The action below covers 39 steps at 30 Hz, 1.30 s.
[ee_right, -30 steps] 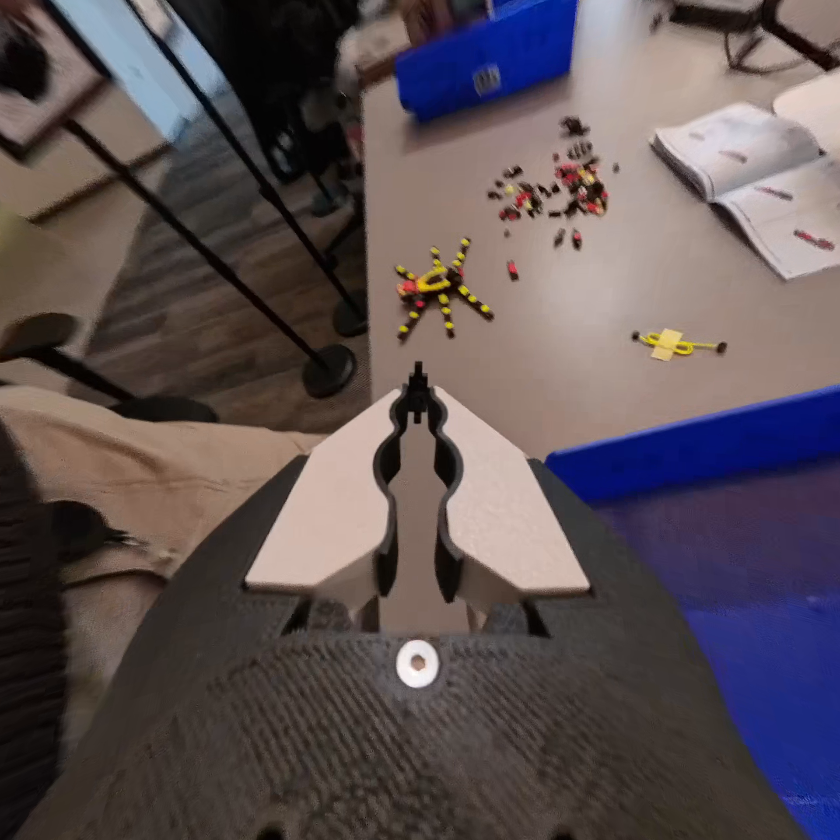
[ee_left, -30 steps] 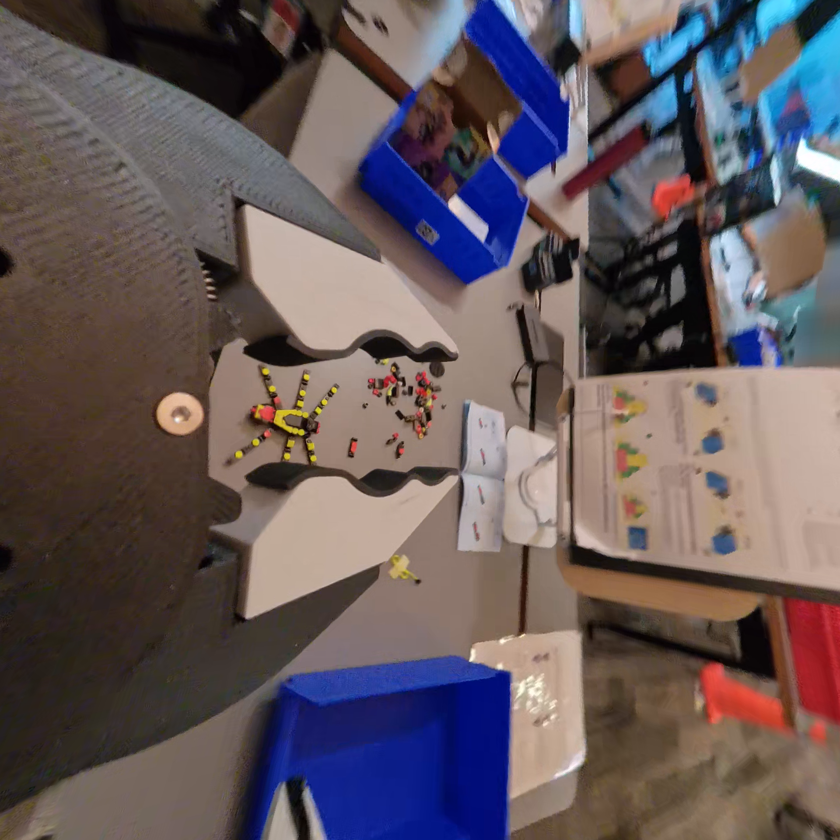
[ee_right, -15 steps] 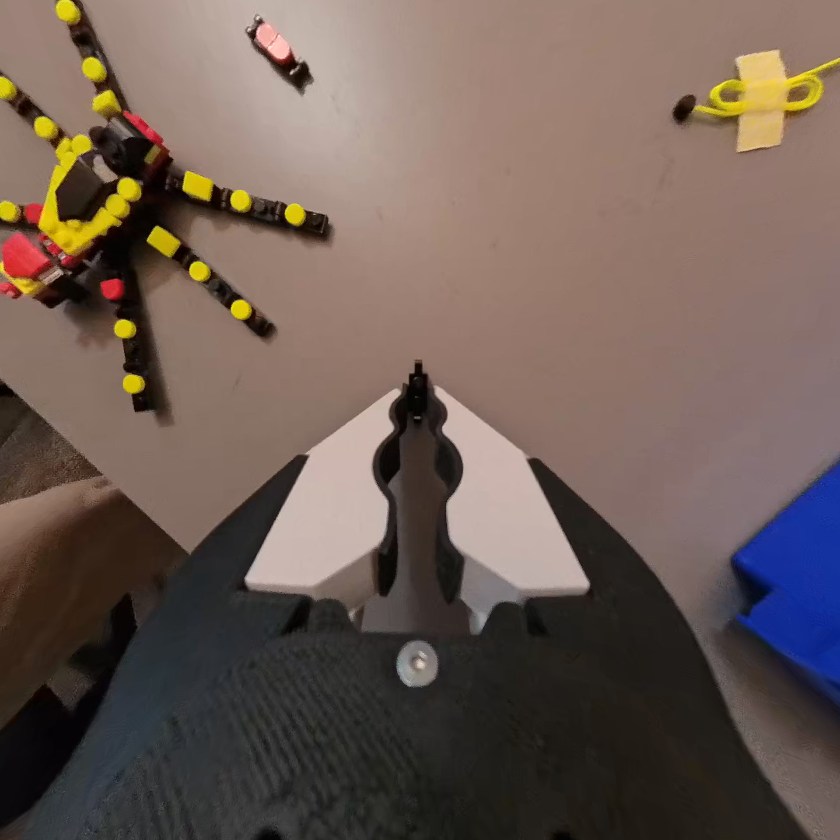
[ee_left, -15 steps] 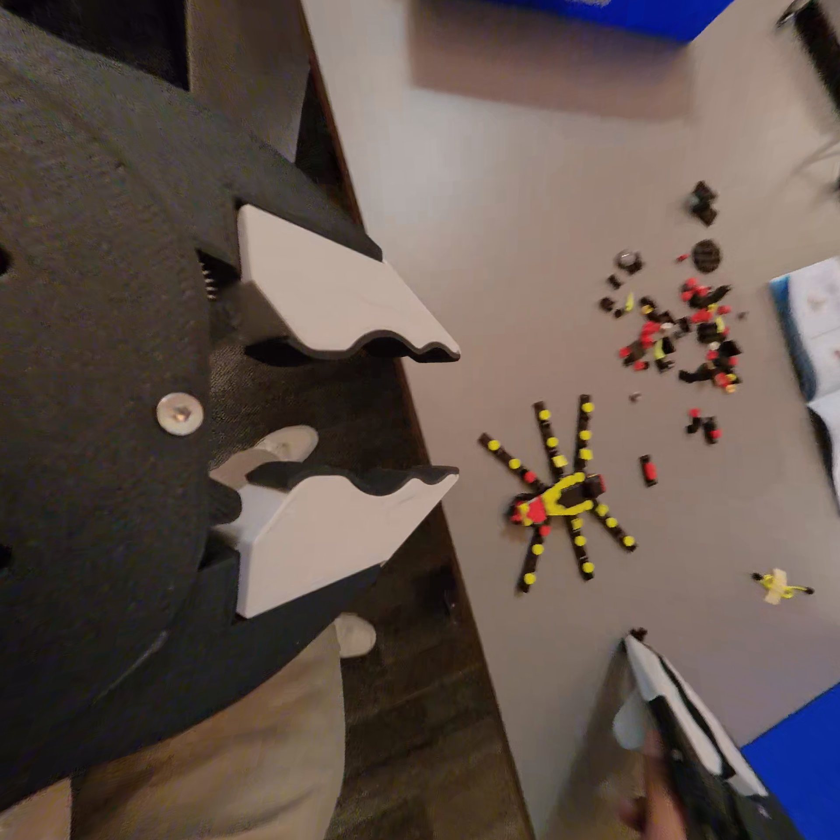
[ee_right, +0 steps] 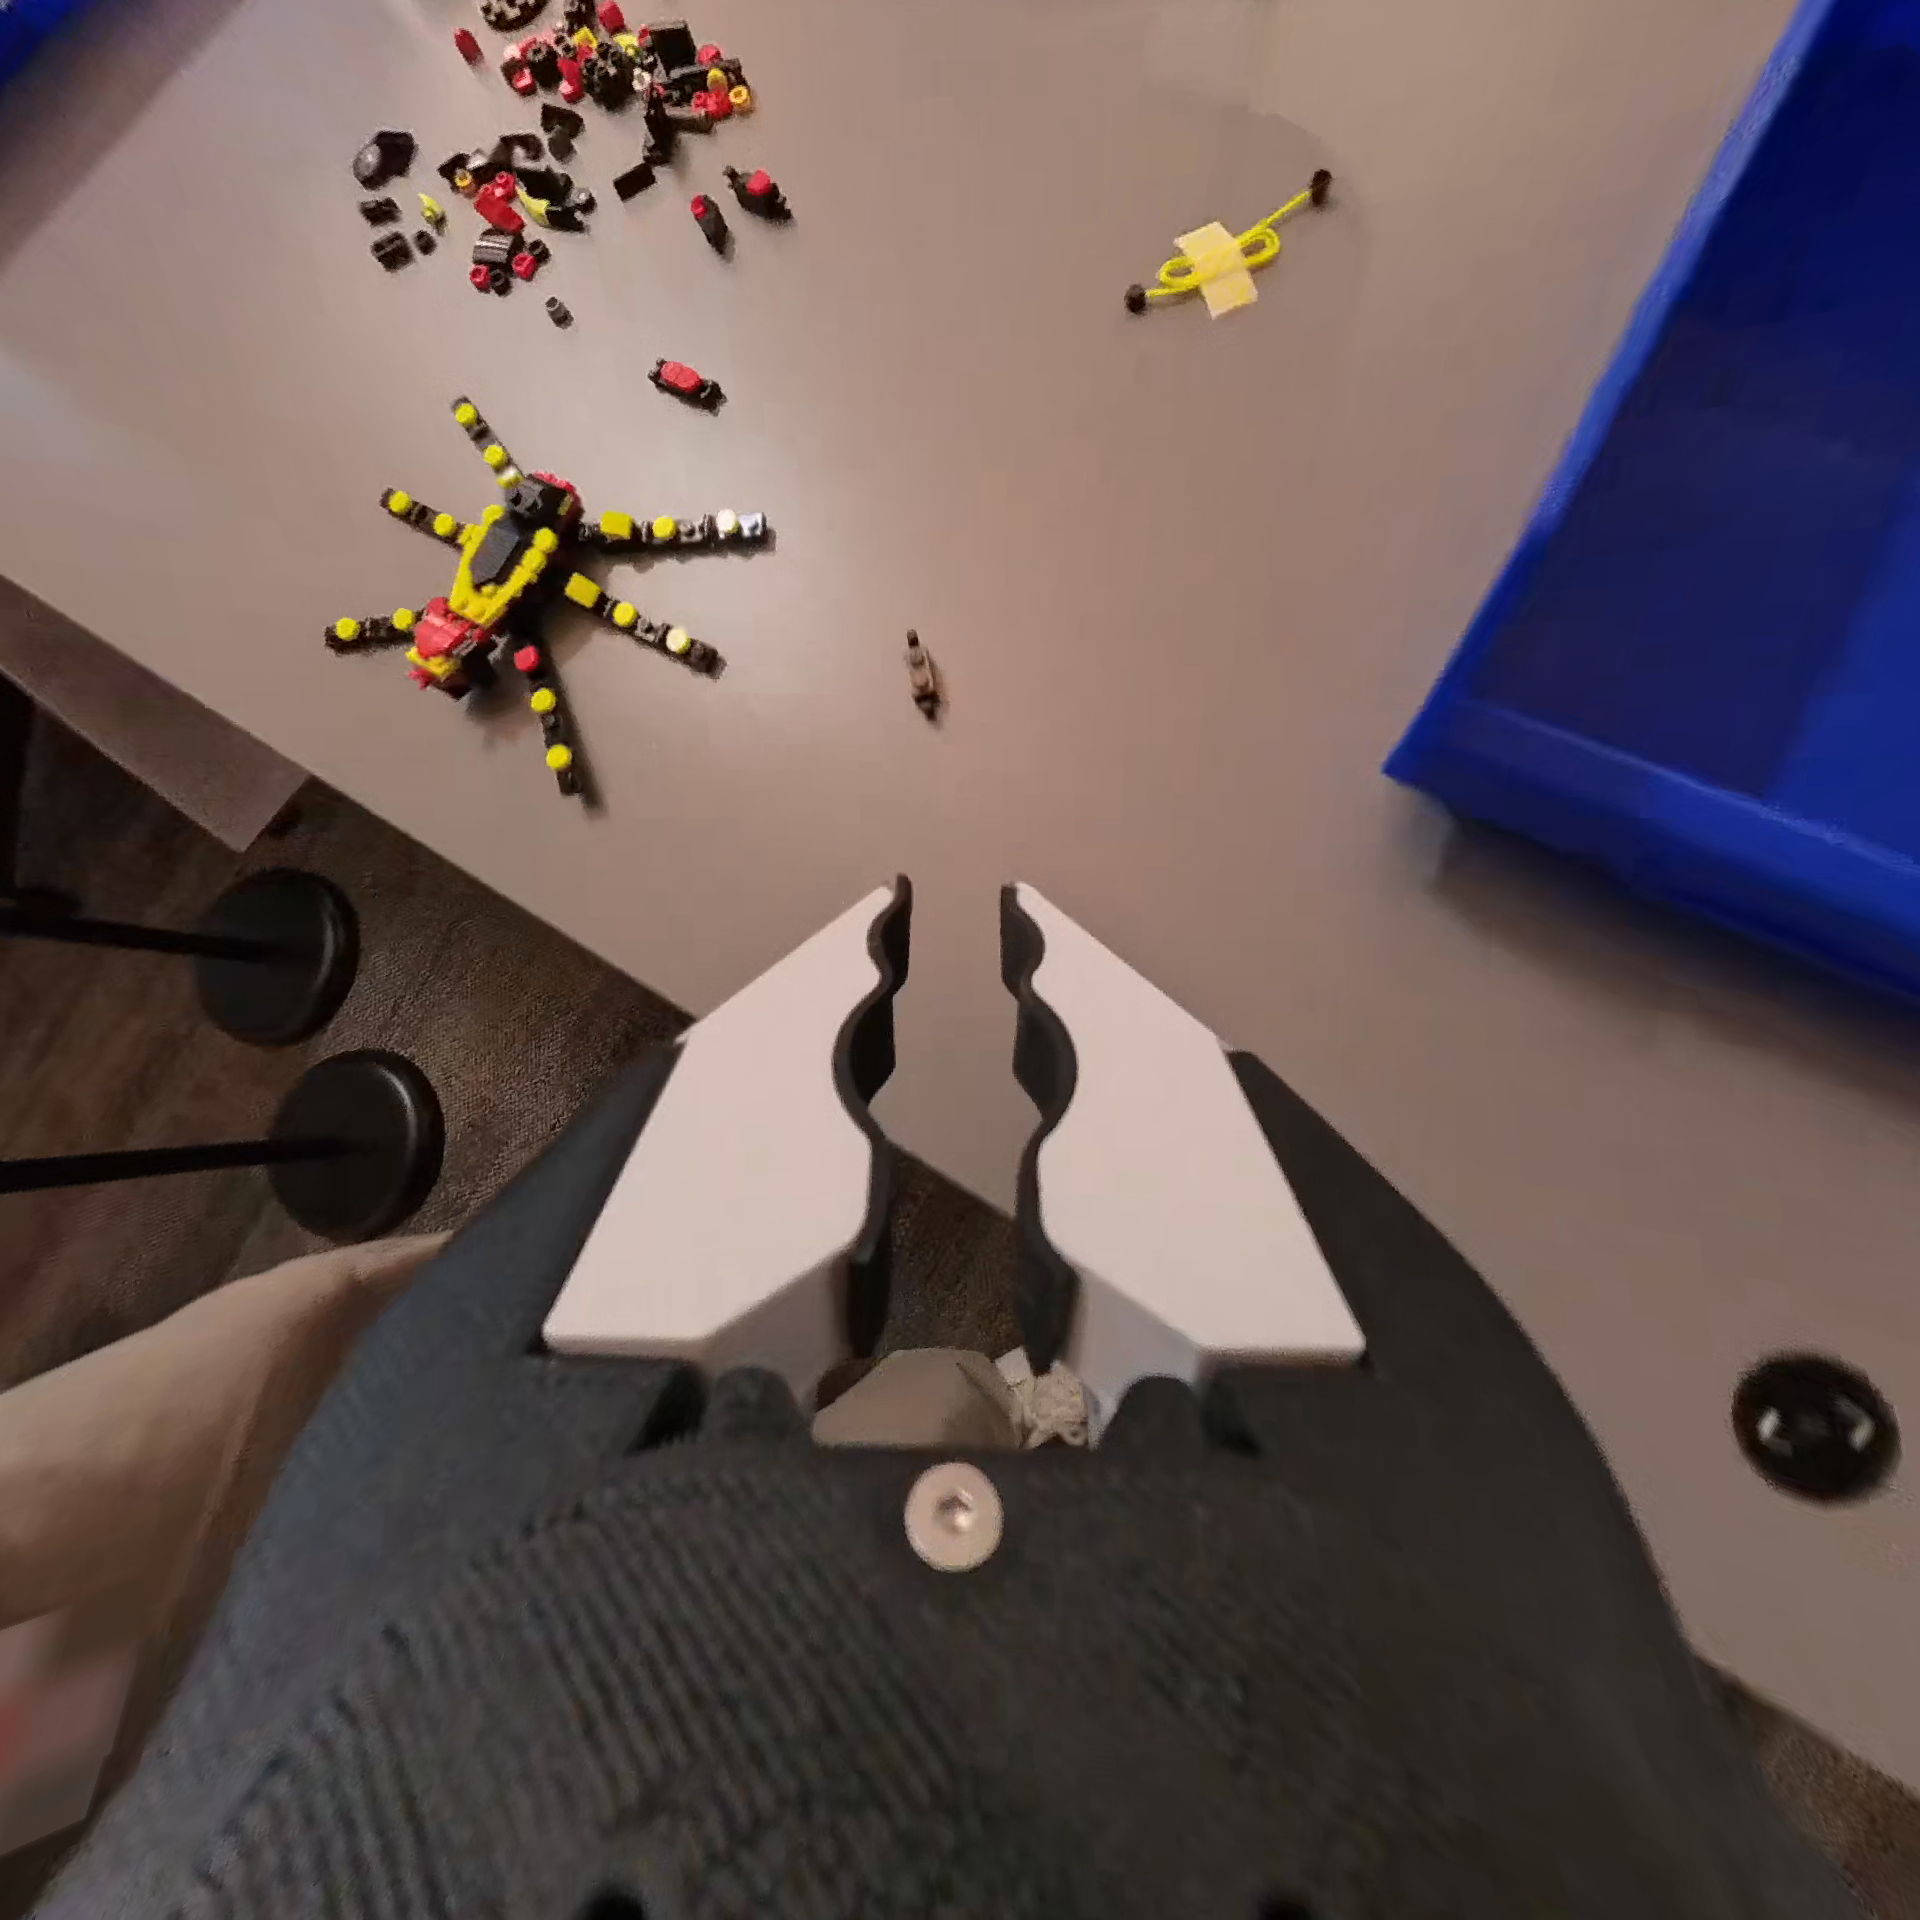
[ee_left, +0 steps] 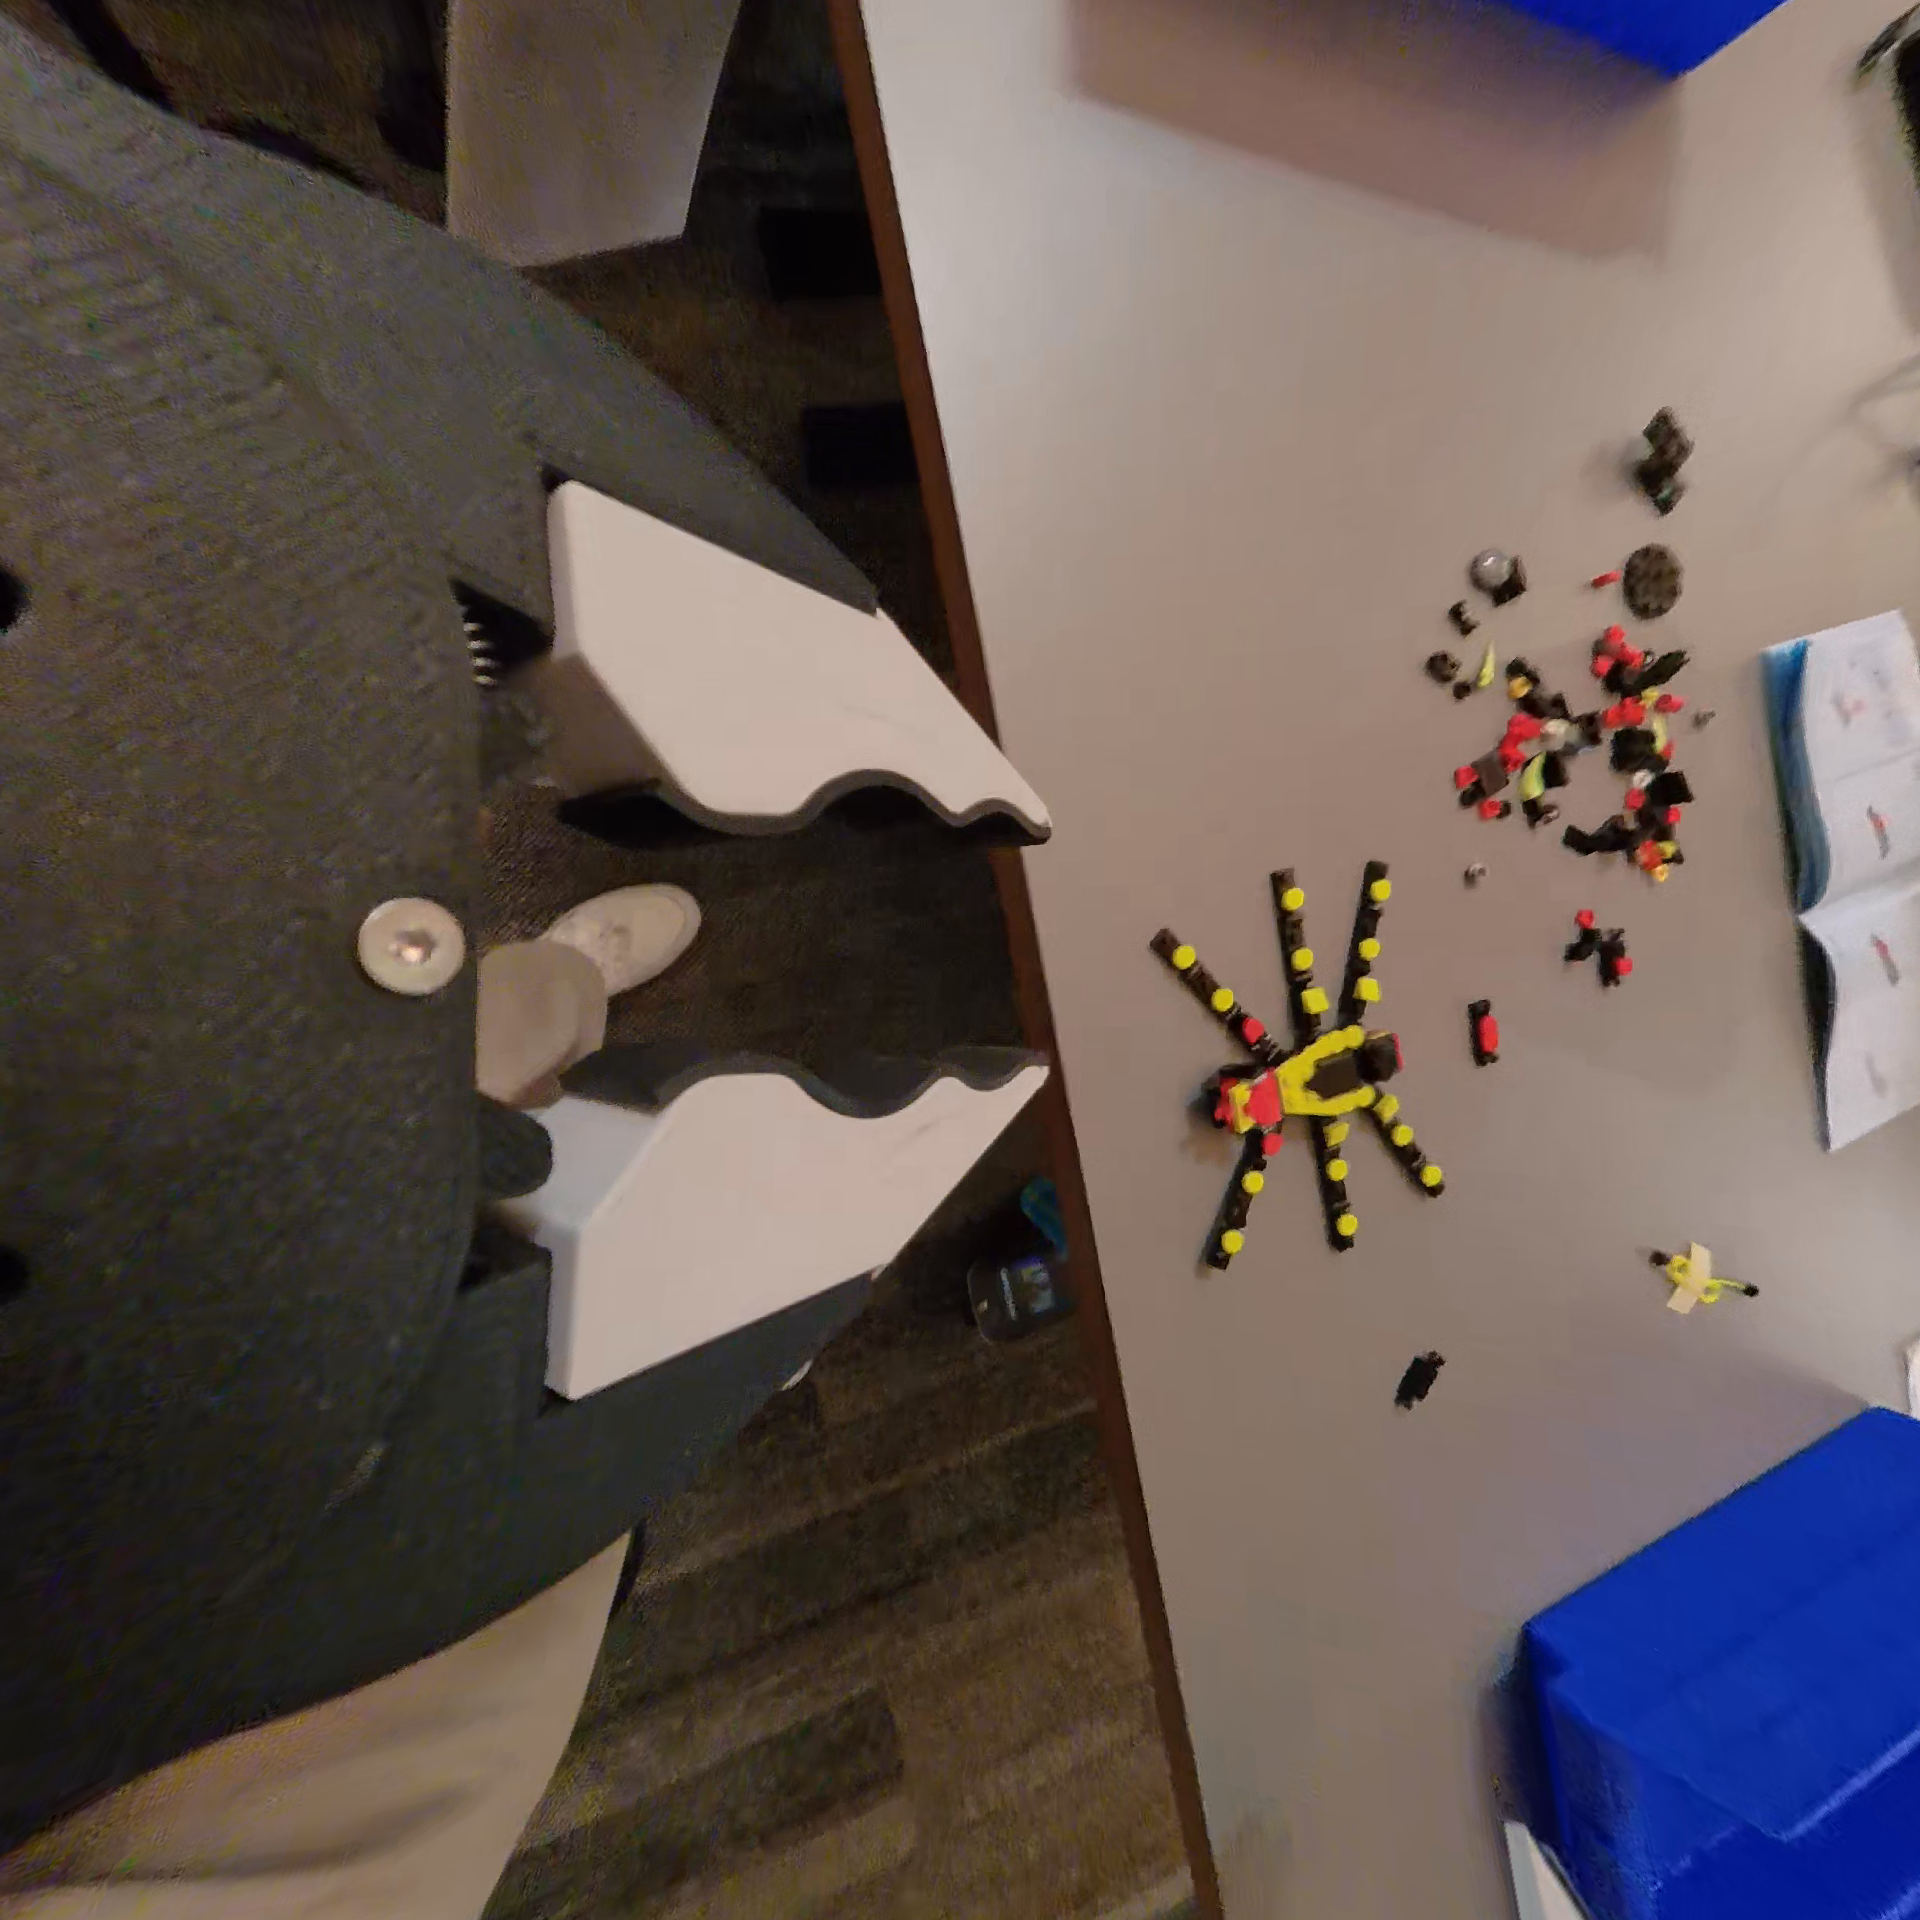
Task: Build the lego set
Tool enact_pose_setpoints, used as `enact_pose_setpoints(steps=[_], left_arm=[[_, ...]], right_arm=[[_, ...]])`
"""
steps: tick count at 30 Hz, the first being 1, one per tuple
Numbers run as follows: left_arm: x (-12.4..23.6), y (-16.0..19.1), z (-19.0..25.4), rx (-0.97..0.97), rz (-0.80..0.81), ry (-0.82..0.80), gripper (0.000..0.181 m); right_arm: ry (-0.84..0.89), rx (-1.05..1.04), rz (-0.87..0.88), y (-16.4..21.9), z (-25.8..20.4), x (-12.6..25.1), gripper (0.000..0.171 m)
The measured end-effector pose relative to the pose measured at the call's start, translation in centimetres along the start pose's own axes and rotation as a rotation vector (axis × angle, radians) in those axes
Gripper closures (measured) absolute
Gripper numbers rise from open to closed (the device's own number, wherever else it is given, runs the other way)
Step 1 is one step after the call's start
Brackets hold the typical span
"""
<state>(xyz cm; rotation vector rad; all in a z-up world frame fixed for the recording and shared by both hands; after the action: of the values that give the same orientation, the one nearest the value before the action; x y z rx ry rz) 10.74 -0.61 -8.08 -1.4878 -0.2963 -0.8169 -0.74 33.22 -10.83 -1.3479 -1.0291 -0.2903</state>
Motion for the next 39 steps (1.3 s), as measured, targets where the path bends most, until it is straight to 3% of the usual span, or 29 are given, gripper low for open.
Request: enact_pose_setpoints(steps=[6,15,21,26,30,31,33,36,39], left_arm=[[-2.1,6.0,1.7,0.052,-0.194,0.101,0.136],[-1.2,6.9,3.2,0.019,-0.199,0.173,0.133],[0.4,9.8,4.4,0.019,-0.133,0.201,0.131],[2.7,12.1,8.8,0.440,0.001,0.524,0.124],[6.5,18.0,11.3,0.418,0.092,0.533,0.133],[8.1,20.0,13.1,0.478,0.088,0.578,0.138],[12.9,23.7,19.2,0.575,0.034,0.838,0.135],[20.3,28.6,26.1,0.528,-0.055,0.980,0.136],[24.6,31.8,27.3,0.319,-0.010,0.829,0.134]], right_arm=[[0.005,-0.111,0.009,5.8,-0.9,2.4,0.159],[0.021,-0.120,0.012,11.0,-3.7,6.3,0.158],[0.026,-0.051,0.096,14.1,-6.2,8.1,0.157],[0.199,0.274,0.374,17.7,-6.9,8.8,0.158],[0.167,0.366,0.498,22.5,-10.8,8.4,0.160],[0.164,0.400,0.464,24.4,-11.9,7.8,0.162],[0.119,0.426,0.389,28.5,-14.5,7.9,0.166],[-0.019,0.384,0.309,33.5,-20.6,12.5,0.166],[-0.098,0.475,0.276,36.2,-27.2,18.9,0.159]])
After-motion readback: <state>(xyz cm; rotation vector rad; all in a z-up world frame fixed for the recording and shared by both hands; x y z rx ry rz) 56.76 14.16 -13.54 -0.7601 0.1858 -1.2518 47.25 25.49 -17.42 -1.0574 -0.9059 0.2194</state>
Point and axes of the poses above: each gripper's, where its closed fingertips meet, x back along the fingers, y out of its underside, z = x × y across the jaws, the point moved 4 cm from there along x, back along the fingers, and after that the axes turned 4 degrees about y, right-handed, at the moved point
